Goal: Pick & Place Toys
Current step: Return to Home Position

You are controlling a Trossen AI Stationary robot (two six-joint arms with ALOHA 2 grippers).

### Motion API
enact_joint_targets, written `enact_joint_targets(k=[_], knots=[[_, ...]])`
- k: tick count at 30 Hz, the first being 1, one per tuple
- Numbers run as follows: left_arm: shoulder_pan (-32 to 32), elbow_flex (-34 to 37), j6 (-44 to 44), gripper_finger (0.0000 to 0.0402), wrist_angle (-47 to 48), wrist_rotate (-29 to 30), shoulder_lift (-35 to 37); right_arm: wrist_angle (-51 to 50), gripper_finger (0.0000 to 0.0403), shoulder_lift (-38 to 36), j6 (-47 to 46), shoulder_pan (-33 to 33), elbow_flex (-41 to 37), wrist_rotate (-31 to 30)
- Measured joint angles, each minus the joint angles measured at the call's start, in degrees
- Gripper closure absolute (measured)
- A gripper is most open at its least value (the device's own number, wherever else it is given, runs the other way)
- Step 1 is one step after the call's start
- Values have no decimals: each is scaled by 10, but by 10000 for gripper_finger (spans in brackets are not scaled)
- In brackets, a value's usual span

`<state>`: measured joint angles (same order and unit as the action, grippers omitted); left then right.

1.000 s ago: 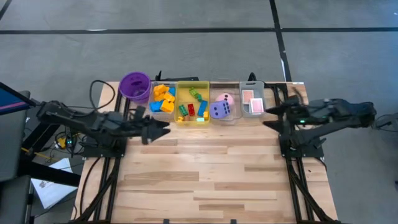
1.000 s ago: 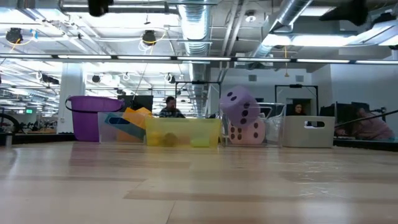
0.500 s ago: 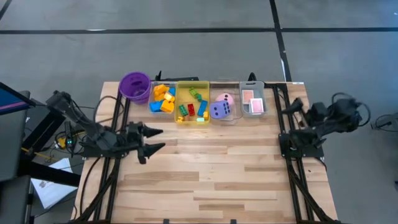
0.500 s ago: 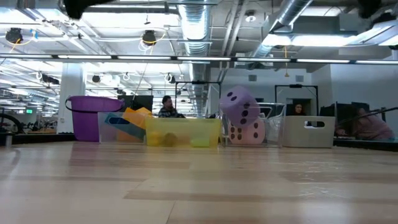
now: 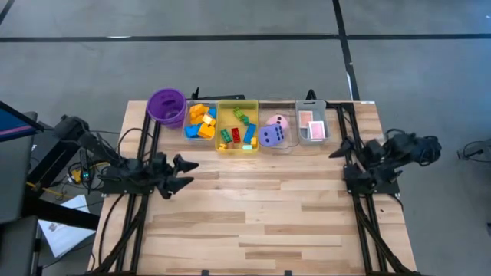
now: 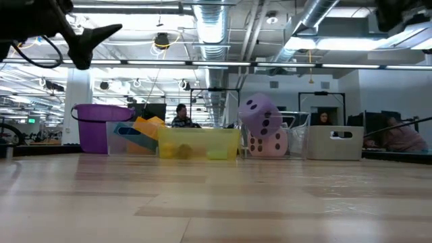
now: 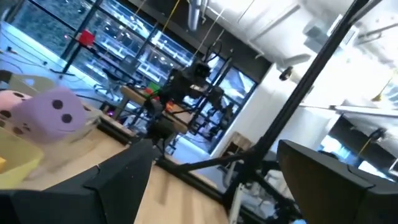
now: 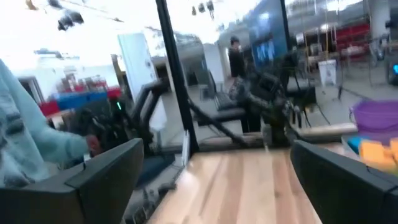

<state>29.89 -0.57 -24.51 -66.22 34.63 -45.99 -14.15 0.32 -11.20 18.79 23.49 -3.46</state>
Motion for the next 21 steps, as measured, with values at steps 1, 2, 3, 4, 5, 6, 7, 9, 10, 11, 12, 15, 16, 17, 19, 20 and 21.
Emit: enact_joint_targets(k=[1,2,3,4,5,6,7,9,10,11,12,15,16,17,19,20,21], knots=[[-5,1,3,64,5,-3,2,3,5,2,0,0,0,0],[-10,2,5,64,8,-6,2,15,5,0,-1,0,-4,1],[-16,2,6,64,8,-8,1,22,5,-1,-7,-1,-8,1],[-23,2,7,64,10,-12,1,20,5,-1,-12,-3,-15,0],[-32,2,11,64,13,-20,1,3,5,-1,-18,-5,-20,0],[-42,2,16,64,12,-32,2,3,5,-1,-22,-8,-26,-1],[-56,2,18,64,10,-43,2,20,5,-1,-25,-11,-34,-5],[-92,2,18,64,9,-74,2,64,5,-1,-28,-21,-63,-12],[-114,2,17,64,10,-94,2,76,4,-1,-28,-28,-82,-12],[-136,2,10,64,10,-118,2,94,5,-1,-30,-36,-97,-10],[-159,2,0,64,10,-143,2,120,5,-1,-38,-45,-109,-8],[-226,2,-20,64,13,-228,2,168,5,-1,-70,-75,-160,18],[-245,2,-28,64,13,-254,2,175,5,-1,-81,-86,-177,33],[-261,2,-33,64,14,-272,2,199,5,-1,-92,-98,-191,48],[-285,2,-40,64,14,-290,2,252,5,-1,-112,-123,-224,78],[-292,2,-41,64,14,-291,2,248,5,-1,-120,-134,-230,90],[-298,2,-40,64,15,-291,2,245,5,2,-123,-145,-230,102]])
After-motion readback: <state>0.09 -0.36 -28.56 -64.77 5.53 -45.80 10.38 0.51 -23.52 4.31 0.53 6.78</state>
